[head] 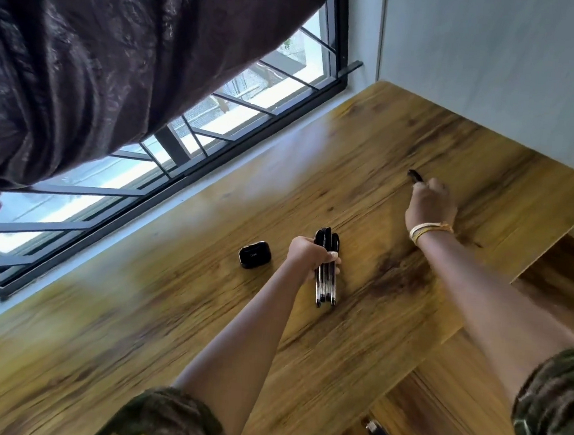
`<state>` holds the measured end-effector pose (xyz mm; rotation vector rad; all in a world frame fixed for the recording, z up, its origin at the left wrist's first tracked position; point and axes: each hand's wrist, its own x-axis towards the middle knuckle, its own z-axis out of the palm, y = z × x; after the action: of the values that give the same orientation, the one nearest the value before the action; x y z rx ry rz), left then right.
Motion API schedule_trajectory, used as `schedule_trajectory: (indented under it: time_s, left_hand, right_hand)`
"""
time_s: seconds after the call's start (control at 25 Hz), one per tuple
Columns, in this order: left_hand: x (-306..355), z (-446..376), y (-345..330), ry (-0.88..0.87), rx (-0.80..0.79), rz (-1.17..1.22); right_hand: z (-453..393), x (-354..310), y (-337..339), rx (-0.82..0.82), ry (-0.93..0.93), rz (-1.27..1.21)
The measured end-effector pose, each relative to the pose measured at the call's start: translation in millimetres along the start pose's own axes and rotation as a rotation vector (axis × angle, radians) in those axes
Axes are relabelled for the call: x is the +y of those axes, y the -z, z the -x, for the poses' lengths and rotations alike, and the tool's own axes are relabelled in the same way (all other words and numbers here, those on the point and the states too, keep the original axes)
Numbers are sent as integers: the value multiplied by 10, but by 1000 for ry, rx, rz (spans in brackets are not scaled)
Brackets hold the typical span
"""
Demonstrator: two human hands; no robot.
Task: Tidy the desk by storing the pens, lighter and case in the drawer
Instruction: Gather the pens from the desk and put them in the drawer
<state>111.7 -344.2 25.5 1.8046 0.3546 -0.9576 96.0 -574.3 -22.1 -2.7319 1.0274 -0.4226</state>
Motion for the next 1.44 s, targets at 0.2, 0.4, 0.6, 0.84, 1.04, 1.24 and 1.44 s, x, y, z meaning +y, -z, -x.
schedule_trajectory:
  time_s: [0.2, 0.4, 0.6, 0.84, 1.04, 1.24, 1.44]
  left_hand:
    - [-29, 43, -46, -13, 45, 1]
    - [-171, 126, 22, -59, 66, 187]
    - [-501, 356, 306, -263, 123, 239]
    - [-912, 627, 891, -420, 256, 285]
    - [-1262, 826, 1451, -571, 352, 179]
    - [-1380, 997, 1756, -725, 412, 173]
    - [-1541, 953, 1848, -786, 409, 176]
  right_hand:
    - [726, -402, 115, -120, 144, -129]
    - [1138, -695, 195, -426, -147, -723]
    - [1644, -946, 261, -483, -87, -947]
    - [2129, -1544, 398, -553, -125, -1056]
    - [2468, -1957, 452, -548, 137, -951]
    - [2616, -2209, 576, -516, 240, -988]
    - [2703, -2231, 562, -515, 309, -922]
